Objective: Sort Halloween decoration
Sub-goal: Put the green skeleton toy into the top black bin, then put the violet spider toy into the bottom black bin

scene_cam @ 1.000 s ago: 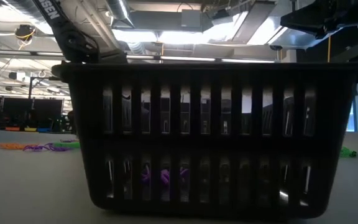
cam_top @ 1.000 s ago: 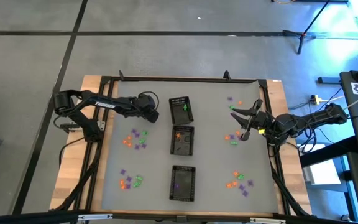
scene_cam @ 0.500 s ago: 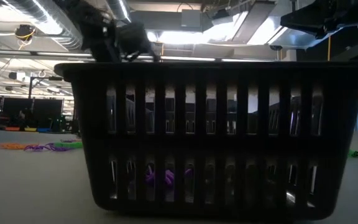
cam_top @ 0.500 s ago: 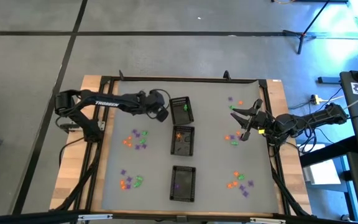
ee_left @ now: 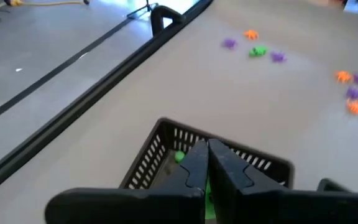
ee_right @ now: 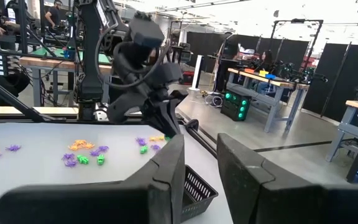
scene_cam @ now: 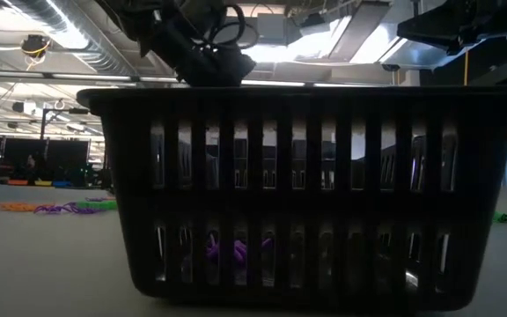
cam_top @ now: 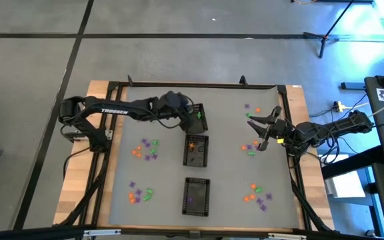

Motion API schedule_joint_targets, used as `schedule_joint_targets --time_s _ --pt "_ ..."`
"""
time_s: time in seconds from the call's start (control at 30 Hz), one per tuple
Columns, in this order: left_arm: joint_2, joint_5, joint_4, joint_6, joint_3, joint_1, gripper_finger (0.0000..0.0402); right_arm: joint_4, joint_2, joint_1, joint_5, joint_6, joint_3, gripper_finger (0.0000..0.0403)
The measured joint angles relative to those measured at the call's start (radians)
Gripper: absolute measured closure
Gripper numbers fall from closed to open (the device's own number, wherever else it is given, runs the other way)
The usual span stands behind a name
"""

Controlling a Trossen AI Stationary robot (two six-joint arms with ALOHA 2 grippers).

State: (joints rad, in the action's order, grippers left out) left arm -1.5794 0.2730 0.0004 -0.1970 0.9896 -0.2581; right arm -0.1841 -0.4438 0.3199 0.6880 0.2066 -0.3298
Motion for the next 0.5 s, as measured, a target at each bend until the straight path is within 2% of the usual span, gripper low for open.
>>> schedule_joint_targets --time_s 0.13,0.37,0.5 --pt "-0.035 -0.003 0.001 0.01 -0.001 0.0 0.0379 -0.001 0.0 0.0 0.0 0.0 0.0 0.031" --pt "-0.087 -0.001 0.001 0.044 -0.001 -0.001 0.03 -0.024 0.0 0.0 0.0 0.0 0.0 0.031" --pt "-0.039 0.103 -0.138 0.077 -0.001 -0.001 0.0275 -0.025 -0.015 0.0 0.0 -0.001 0.0 0.031"
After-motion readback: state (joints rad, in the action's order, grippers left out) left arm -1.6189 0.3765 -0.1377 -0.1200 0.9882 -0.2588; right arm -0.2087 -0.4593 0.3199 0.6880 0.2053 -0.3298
